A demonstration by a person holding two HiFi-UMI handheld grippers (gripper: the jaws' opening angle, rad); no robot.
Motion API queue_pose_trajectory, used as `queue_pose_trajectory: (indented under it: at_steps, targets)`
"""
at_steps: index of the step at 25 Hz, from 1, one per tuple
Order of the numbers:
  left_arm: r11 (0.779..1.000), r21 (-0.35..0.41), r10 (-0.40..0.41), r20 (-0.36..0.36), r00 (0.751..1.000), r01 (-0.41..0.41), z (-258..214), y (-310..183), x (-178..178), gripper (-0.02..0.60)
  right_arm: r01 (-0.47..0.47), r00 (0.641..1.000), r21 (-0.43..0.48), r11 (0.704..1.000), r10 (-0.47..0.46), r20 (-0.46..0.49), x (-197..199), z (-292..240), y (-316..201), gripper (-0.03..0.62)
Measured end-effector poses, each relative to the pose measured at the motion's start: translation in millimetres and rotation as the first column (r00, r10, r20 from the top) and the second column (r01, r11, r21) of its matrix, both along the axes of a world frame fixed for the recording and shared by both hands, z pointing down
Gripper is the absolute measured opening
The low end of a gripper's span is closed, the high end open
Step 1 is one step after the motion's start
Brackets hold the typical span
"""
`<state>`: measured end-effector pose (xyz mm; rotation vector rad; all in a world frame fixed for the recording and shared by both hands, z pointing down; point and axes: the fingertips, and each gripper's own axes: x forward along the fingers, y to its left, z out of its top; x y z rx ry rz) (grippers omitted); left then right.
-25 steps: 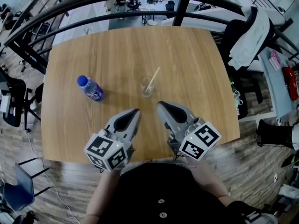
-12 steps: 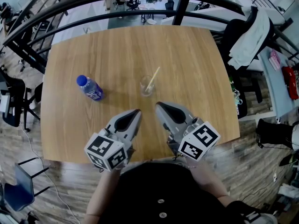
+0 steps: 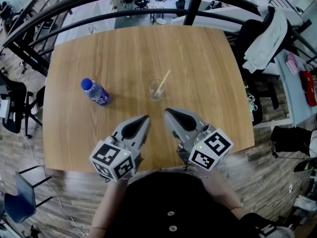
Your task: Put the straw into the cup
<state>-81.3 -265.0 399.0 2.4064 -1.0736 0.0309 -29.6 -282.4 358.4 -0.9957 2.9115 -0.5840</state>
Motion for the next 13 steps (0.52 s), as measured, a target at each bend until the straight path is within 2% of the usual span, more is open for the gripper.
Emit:
queue_pose_trajectory:
  at_steps: [13]
  targets:
    - [1.0, -0.026, 0.002, -0.015, 1.0, -0.002, 7.4, 0.9, -1.2, 0.02, 0.039, 0.999, -0.027, 0.999, -0.039, 0.006, -8.1, 7.9, 1.8, -0.002]
